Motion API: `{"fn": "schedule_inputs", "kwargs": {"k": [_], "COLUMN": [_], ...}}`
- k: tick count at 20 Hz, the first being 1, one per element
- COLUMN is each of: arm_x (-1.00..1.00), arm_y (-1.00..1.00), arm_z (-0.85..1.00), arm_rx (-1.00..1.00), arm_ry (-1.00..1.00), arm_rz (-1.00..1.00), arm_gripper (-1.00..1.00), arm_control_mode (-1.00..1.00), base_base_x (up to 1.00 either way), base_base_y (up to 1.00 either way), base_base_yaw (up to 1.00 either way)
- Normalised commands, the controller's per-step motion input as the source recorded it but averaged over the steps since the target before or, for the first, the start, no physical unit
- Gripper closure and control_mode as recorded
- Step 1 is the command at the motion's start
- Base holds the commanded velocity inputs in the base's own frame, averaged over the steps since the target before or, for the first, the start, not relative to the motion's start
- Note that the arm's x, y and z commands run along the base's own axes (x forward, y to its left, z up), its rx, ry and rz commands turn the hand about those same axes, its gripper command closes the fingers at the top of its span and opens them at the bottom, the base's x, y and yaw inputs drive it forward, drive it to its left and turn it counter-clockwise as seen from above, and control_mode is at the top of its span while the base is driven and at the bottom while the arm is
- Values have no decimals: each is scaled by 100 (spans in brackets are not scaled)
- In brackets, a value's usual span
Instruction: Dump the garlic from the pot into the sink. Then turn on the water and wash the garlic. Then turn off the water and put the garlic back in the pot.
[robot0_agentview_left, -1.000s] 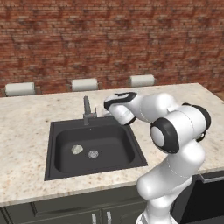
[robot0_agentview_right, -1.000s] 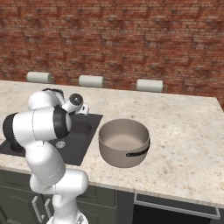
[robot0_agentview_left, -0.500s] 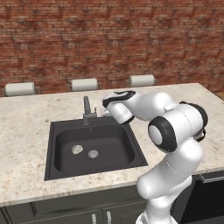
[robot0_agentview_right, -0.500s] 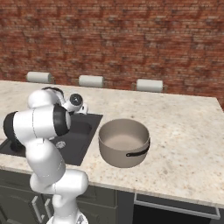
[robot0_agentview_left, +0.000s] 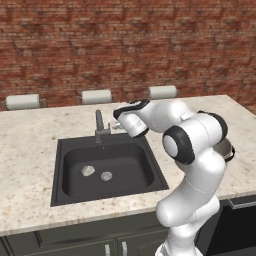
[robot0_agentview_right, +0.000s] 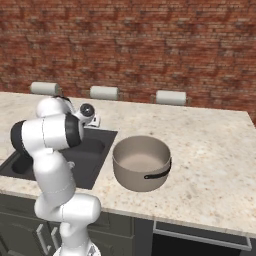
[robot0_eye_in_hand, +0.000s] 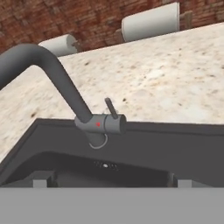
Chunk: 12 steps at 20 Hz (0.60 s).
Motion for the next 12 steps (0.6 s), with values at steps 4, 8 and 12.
{"fn": "schedule_inputs", "kwargs": {"k": [4, 8, 12], "arm_x": [43, 36, 24], "arm_y": [12, 14, 20], "arm_z": [0, -5, -18], "arm_rx": [0, 0, 0], "arm_ry": [0, 0, 0], "arm_rz": [0, 0, 0], "arm_gripper": [-100, -100, -100], "arm_control_mode": [-100, -100, -100], "base_base_x": [0, 0, 0], "base_base_y": [0, 0, 0], "base_base_yaw": [0, 0, 0]}}
